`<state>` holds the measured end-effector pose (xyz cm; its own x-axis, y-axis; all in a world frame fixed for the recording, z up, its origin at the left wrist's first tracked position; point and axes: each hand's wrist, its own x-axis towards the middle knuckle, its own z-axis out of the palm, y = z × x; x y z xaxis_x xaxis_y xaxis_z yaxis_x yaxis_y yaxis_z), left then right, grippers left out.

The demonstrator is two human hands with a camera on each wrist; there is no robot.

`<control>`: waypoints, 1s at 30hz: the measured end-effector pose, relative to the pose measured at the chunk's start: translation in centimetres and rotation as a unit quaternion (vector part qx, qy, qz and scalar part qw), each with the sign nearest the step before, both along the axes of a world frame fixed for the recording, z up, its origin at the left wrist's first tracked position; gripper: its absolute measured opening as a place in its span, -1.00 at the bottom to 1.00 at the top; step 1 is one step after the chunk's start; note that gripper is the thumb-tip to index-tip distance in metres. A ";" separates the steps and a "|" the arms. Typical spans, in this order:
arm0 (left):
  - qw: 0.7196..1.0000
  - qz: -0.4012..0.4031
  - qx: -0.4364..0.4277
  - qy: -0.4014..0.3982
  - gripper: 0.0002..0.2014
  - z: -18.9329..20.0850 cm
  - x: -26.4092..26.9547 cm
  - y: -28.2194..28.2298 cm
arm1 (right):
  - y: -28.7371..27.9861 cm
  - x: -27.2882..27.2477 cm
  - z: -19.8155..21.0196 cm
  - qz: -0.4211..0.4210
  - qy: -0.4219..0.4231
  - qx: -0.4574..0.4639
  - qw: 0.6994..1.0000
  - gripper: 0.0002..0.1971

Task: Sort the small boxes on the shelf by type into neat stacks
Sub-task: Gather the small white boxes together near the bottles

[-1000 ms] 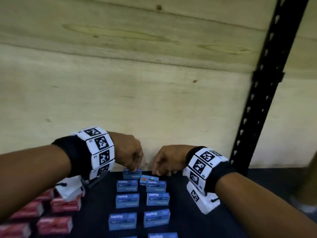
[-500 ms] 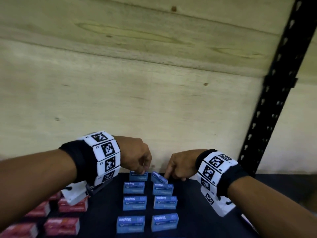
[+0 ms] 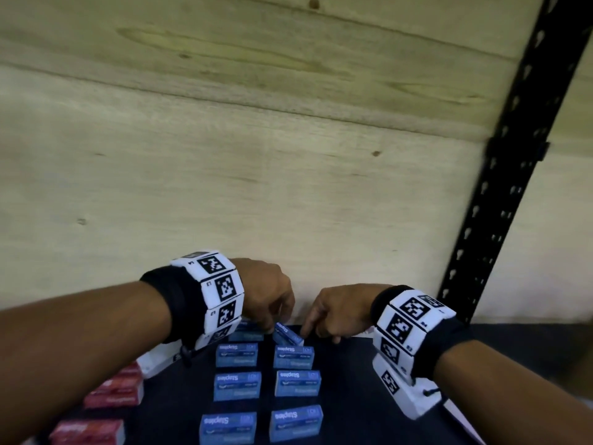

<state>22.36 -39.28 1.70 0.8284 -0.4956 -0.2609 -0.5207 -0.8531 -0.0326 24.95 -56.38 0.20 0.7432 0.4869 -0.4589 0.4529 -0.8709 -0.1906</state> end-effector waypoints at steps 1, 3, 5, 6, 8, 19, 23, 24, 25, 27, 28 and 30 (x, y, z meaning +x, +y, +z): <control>1.000 -0.002 0.007 -0.005 -0.70 -0.1 0.2 -0.1 | -0.2 0.0 0.1 0.001 -0.004 0.007 1.000 -0.57; 1.000 -0.001 0.013 -0.021 -0.74 -0.5 0.5 -0.4 | -0.7 -0.1 0.4 0.003 -0.016 0.029 0.999 -0.61; 0.999 0.003 0.018 -0.033 -0.78 -0.9 0.7 -0.6 | -1.3 -0.1 0.8 -0.002 -0.028 0.054 0.998 -0.64; 0.999 0.006 0.023 -0.036 -0.79 -1.0 0.8 -0.6 | -1.7 0.1 1.1 -0.007 -0.033 0.064 0.997 -0.66; 0.998 0.013 0.035 -0.043 -0.81 -1.2 0.8 -0.8 | -2.6 0.3 1.6 -0.015 -0.043 0.075 0.996 -0.68; 0.994 0.062 0.071 -0.061 -0.78 -1.1 0.6 -1.7 | -7.7 -0.5 2.9 -0.078 -0.085 0.067 0.991 -0.71; 0.989 0.036 0.095 -0.110 -0.70 0.7 0.1 -3.5 | -11.0 -0.8 3.4 -0.122 -0.089 0.053 0.987 -0.78; 0.988 0.022 0.093 -0.120 -0.70 1.2 -0.1 -4.4 | -12.3 -0.9 3.4 -0.141 -0.091 0.044 0.985 -0.82; 0.989 0.006 0.085 -0.122 -0.71 1.4 -0.3 -5.4 | -13.4 -0.9 3.3 -0.158 -0.091 0.034 0.983 -0.85; 0.992 -0.037 0.055 -0.110 -0.72 1.7 -0.7 -7.9 | -15.8 -1.3 3.2 -0.190 -0.088 0.013 0.978 -0.86; 0.992 -0.057 0.038 -0.101 -0.72 1.6 -0.9 -9.1 | -16.9 -1.6 3.0 -0.200 -0.086 0.001 0.976 -0.86; 0.992 -0.097 0.006 -0.080 -0.72 1.3 -1.3 -11.6 | -18.7 -2.5 2.9 -0.215 -0.074 -0.023 0.974 -0.83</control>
